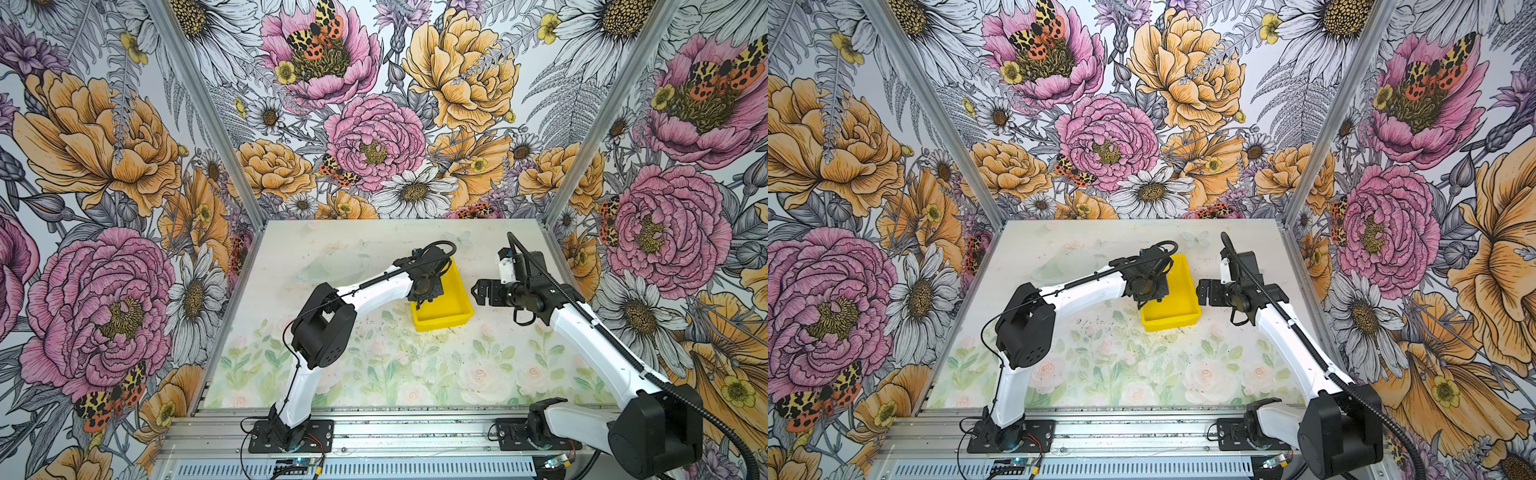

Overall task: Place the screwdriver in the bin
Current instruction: 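Carry the screwdriver with the left gripper over the yellow bin and lower it, then open the left gripper to release the screwdriver into the bin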

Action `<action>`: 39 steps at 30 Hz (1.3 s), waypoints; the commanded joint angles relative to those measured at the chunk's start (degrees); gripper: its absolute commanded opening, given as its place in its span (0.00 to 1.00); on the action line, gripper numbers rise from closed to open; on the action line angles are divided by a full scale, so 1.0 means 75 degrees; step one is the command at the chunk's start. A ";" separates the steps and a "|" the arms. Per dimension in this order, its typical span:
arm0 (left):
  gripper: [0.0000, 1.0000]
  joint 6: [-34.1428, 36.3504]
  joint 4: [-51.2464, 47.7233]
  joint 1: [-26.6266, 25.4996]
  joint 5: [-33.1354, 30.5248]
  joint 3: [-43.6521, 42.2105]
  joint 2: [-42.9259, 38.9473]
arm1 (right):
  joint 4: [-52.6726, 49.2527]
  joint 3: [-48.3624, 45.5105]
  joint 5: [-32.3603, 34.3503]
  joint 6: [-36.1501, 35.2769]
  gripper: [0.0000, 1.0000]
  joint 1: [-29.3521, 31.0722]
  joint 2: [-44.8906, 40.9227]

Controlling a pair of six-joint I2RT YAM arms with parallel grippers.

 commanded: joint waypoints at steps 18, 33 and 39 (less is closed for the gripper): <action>0.18 -0.0209 0.0048 -0.0178 0.0305 0.0513 0.0901 | 0.0230 -0.0122 0.0077 -0.0081 0.99 -0.0149 -0.0150; 0.42 -0.0097 0.0049 -0.0277 0.0089 0.0479 0.0623 | 0.0230 -0.0078 -0.0002 -0.0015 0.99 -0.0161 -0.0219; 0.46 -0.0014 0.0040 -0.0427 -0.0294 0.0257 -0.0042 | 0.0230 -0.0167 -0.0105 0.0071 1.00 -0.0161 -0.0310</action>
